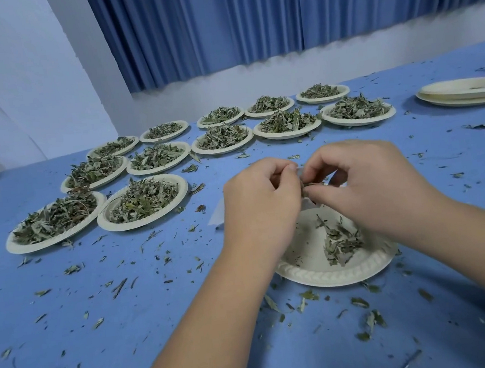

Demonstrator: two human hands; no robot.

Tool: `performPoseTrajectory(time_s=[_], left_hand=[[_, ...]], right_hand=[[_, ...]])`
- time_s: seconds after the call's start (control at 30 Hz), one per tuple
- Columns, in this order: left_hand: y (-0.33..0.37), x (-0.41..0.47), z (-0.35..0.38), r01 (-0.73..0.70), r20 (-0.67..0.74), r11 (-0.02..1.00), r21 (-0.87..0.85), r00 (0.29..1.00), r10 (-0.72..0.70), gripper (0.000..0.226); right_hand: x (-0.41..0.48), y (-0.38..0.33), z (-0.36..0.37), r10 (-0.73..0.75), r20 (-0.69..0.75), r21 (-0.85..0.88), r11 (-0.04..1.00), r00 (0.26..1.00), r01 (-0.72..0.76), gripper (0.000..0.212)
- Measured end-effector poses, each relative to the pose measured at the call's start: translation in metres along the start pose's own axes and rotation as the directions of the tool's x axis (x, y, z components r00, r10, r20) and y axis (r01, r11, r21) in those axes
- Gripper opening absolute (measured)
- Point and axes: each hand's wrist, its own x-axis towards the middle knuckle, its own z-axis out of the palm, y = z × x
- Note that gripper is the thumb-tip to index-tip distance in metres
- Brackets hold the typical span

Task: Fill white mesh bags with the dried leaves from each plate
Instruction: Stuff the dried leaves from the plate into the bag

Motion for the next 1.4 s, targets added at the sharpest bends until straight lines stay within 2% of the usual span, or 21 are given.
performPoseTrajectory(time_s=[0.2, 0.3, 0.43, 0.53, 0.6, 0.63, 0.67, 0.73, 0.8, 0.93, 1.07, 1.13, 1.3, 1.4], left_hand=[[0.0, -0.001, 0.002, 0.004, 0.012, 1.0, -0.026, 1.0, -0.004, 0.021], [0.0, -0.002, 0.003, -0.003, 0.019, 0.999, -0.035, 1.0, 0.003, 0.018], [0.0, -0.001, 0.001, 0.015, 0.012, 0.999, -0.037, 1.0, -0.015, 0.026], [0.0, 0.0, 0.0, 0.025, -0.003, 0.999, -0.037, 1.0, -0.025, 0.027], [0.0, 0.0, 0.0, 0.041, -0.007, 0.997, -0.06, 0.999, -0.041, 0.021], [0.0, 0.0, -0.001, 0.049, -0.007, 0.996, -0.072, 0.999, -0.05, 0.019], [-0.001, 0.0, -0.001, 0.052, -0.008, 0.996, -0.075, 0.999, -0.053, 0.019], [-0.001, 0.0, 0.0, 0.042, -0.011, 0.997, -0.059, 0.999, -0.043, 0.021], [-0.001, 0.0, 0.0, 0.034, 0.0, 0.998, -0.044, 0.999, -0.035, 0.021], [-0.001, 0.001, 0.0, 0.035, 0.014, 0.999, -0.037, 0.999, -0.035, 0.018], [0.0, 0.001, 0.0, 0.055, 0.013, 0.996, -0.067, 0.998, -0.054, 0.016], [0.002, 0.001, 0.0, 0.077, 0.014, 0.992, -0.104, 0.997, -0.076, 0.015], [0.003, 0.0, -0.002, 0.106, 0.028, 0.982, -0.157, 0.994, -0.103, 0.016], [0.002, 0.001, -0.004, 0.11, 0.012, 0.975, -0.195, 0.994, -0.11, 0.017]], right_hand=[[0.001, 0.003, -0.001, -0.05, 0.041, -0.058, 0.997, 0.998, 0.052, 0.011], [0.002, 0.004, 0.0, 0.03, 0.046, 0.037, 0.999, 0.998, -0.032, 0.014], [0.004, 0.009, -0.005, 0.145, 0.12, 0.219, 0.961, 0.982, -0.169, 0.022], [0.004, 0.005, -0.011, 0.146, 0.188, 0.376, 0.903, 0.971, -0.208, 0.007], [0.003, 0.003, -0.013, 0.129, 0.226, 0.422, 0.881, 0.965, -0.217, 0.021], [0.003, 0.002, -0.013, 0.125, 0.241, 0.412, 0.884, 0.962, -0.218, 0.025], [0.003, 0.001, -0.012, 0.131, 0.242, 0.389, 0.895, 0.961, -0.22, 0.021], [0.004, 0.003, -0.009, 0.143, 0.23, 0.345, 0.913, 0.963, -0.218, 0.003], [0.004, 0.006, -0.008, 0.175, 0.21, 0.321, 0.917, 0.962, -0.236, 0.015], [0.006, 0.007, -0.006, 0.227, 0.17, 0.329, 0.904, 0.959, -0.273, 0.016], [0.006, 0.005, -0.004, 0.2, 0.199, 0.393, 0.881, 0.959, -0.265, 0.022], [0.006, 0.004, -0.002, 0.146, 0.178, 0.358, 0.911, 0.973, -0.202, 0.026], [0.006, 0.003, 0.005, -0.023, 0.069, 0.135, 0.991, 0.997, 0.013, 0.03], [0.008, 0.004, 0.002, -0.034, 0.007, 0.108, 0.994, 0.999, 0.033, 0.022]])
